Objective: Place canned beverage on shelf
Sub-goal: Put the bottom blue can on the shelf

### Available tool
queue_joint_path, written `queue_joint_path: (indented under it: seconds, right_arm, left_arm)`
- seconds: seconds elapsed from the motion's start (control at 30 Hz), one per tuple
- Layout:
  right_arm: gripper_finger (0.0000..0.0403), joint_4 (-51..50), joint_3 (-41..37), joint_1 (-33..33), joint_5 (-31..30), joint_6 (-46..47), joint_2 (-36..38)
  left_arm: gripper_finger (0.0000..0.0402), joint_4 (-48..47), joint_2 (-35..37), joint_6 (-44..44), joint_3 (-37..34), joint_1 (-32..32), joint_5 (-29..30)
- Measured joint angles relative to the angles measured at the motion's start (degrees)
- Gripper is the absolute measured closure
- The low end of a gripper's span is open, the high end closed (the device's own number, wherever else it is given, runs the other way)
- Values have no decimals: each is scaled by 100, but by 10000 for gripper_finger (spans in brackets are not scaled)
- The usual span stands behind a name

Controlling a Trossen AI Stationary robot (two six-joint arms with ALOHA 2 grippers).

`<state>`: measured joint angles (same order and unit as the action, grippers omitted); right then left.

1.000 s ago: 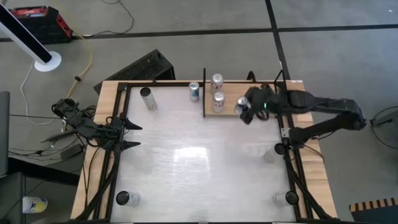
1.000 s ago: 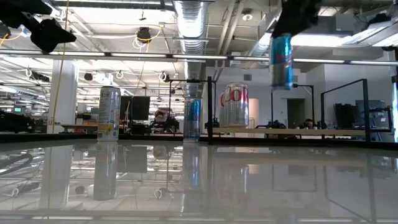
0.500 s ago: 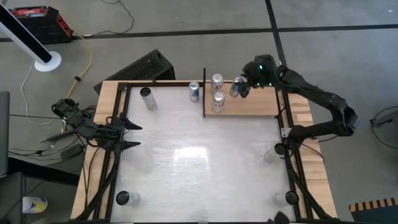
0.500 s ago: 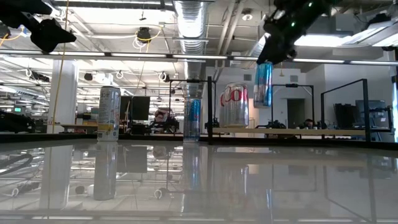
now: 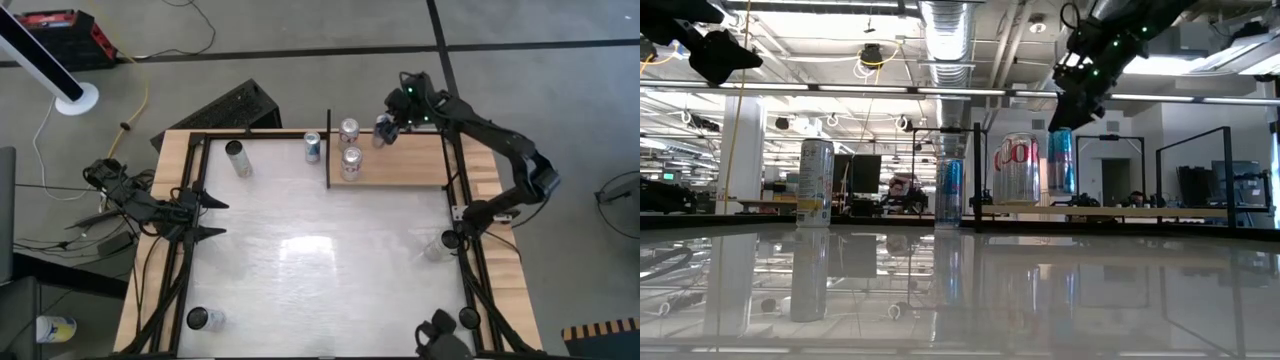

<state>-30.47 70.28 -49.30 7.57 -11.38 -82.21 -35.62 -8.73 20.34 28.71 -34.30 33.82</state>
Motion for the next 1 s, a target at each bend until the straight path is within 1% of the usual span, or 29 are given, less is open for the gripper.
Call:
queue_joint_path:
  seconds: [0.07, 0.27, 0.47, 1.0]
  right_arm:
    - [137, 49, 0, -52, 21, -79, -46]
    - [136, 128, 0, -227, 392, -108, -271]
    - [136, 246, 7, -225, 446, -208, -475]
    - [136, 194, 7, -195, 458, -72, -464]
  left_arm:
    - [72, -2, 0, 0, 0, 0, 2]
    - [72, 0, 0, 2, 0, 0, 65]
    - [72, 0, 0, 26, 0, 0, 109]
    - [72, 0, 0, 24, 0, 0, 107]
